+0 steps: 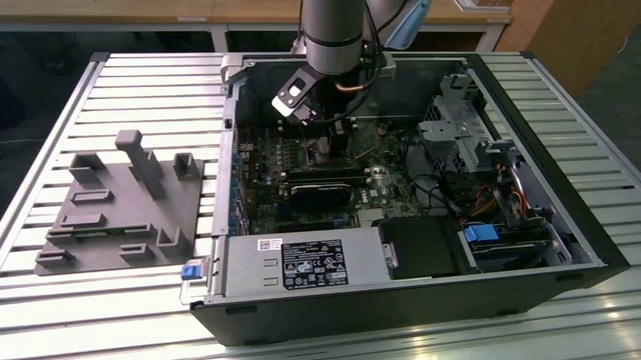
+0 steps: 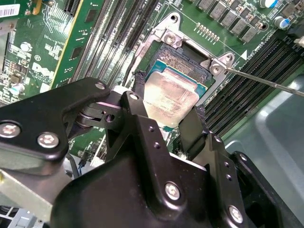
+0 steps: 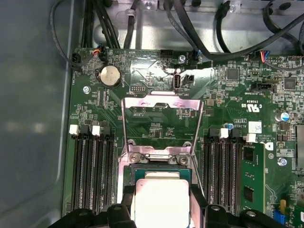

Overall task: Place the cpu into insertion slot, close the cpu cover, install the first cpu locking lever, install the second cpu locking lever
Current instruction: 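Place the cpu into insertion slot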

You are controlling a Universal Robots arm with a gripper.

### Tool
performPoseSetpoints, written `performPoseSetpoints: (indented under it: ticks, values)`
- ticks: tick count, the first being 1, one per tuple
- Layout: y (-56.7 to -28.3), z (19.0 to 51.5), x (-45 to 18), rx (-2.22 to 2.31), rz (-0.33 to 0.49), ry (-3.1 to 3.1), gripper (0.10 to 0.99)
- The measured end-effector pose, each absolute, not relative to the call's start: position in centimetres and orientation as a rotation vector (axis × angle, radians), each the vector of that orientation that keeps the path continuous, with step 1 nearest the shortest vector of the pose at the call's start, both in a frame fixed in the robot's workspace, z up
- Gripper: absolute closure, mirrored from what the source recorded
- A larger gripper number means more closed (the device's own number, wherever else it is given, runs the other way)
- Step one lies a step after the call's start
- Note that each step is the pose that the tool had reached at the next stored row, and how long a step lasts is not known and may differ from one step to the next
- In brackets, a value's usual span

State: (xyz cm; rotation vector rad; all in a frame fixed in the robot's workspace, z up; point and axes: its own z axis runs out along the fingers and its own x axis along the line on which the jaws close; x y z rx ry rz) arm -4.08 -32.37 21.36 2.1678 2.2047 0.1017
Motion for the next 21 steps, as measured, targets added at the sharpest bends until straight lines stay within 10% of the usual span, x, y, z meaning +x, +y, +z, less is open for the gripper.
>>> performPoseSetpoints:
  ticks: [21]
  values:
    - [-32.1,19.7,-4.3,2.178,0.094,2.188,0.549]
